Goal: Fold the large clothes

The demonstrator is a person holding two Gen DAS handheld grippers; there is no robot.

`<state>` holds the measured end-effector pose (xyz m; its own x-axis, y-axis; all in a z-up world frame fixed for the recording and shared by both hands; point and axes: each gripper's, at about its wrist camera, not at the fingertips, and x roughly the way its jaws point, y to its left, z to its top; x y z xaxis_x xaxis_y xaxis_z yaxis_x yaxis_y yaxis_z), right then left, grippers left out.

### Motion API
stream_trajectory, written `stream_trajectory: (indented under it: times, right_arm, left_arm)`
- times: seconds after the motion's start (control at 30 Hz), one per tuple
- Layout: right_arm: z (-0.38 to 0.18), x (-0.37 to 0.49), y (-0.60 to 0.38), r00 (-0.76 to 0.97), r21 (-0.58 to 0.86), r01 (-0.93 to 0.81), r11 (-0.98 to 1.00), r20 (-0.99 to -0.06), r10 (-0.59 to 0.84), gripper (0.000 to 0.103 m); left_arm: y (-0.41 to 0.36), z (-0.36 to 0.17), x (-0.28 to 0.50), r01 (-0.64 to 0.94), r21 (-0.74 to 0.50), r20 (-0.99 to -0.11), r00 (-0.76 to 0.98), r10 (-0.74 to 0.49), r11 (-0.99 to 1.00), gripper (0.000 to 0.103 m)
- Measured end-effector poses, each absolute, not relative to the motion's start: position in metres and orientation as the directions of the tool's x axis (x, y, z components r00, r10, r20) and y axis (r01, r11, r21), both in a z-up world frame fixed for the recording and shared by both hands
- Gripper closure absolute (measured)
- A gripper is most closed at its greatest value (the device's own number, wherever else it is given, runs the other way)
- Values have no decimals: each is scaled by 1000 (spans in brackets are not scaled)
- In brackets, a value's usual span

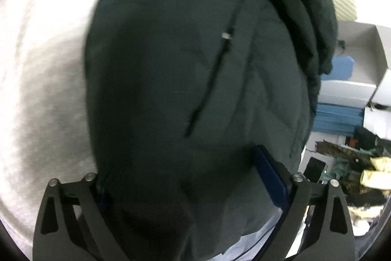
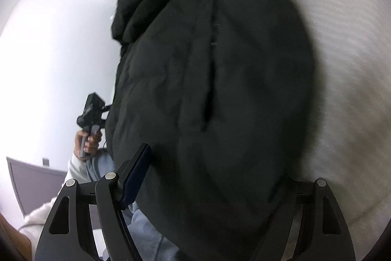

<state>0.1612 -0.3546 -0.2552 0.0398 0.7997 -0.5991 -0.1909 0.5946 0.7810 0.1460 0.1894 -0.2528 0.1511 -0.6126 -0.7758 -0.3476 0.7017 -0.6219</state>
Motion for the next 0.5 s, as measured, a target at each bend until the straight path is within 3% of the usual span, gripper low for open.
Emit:
stream_trajectory:
  times: [0.07, 0.13, 0.2, 0.3, 0.43, 0.5]
  right_arm:
    - [-250, 162, -351, 35, 777, -222, 589, -597, 801, 30]
    - [-249, 162, -350, 35, 777, -235, 584, -594, 804, 41]
    - [-245, 164, -350, 38, 774, -244, 584, -594, 804, 65]
    - [-233, 166, -347, 55, 769, -283, 573, -583, 810, 83]
    - [-199, 160, -334, 104, 722, -381, 577, -587, 803, 91]
    - [-178, 154, -331, 141, 698, -422, 579, -580, 802, 92]
  left_arm:
    - [191, -248, 145, -319, -648, -757, 164, -633, 692, 15]
    - [191, -243, 146, -302, -664, -744, 176, -645, 684, 26]
    - [190, -240, 148, -291, -673, -737, 186, -649, 680, 32]
    - [190, -233, 152, -284, -684, -728, 205, -654, 672, 54]
    - [182, -213, 155, -227, -705, -709, 236, -665, 672, 79]
    - [178, -198, 151, -181, -709, -703, 247, -667, 681, 85]
